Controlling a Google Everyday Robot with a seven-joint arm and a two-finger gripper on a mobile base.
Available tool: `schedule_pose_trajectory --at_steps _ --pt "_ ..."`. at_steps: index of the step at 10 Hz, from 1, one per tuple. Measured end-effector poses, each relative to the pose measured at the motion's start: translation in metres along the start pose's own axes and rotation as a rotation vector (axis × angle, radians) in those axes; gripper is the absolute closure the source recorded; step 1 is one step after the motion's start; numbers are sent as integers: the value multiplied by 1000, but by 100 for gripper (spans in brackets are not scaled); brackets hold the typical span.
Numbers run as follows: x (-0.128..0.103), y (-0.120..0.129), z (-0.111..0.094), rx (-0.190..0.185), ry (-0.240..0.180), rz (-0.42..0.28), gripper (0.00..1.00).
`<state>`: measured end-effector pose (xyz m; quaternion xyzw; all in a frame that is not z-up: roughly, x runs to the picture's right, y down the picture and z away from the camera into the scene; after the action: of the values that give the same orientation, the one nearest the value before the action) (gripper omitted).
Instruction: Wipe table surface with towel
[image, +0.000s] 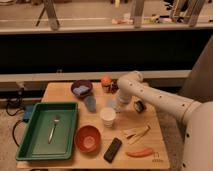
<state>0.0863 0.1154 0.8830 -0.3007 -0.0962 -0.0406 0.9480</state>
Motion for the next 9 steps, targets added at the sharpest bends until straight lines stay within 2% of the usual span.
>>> schedule_pose_trajectory --at_steps 2,3,9 --pt "-2 -7 3 -3 -2 -17 25" --pt "-3 -12 4 -4 -5 -24 20" --pt "-7 -30 21 -8 -12 -51 20"
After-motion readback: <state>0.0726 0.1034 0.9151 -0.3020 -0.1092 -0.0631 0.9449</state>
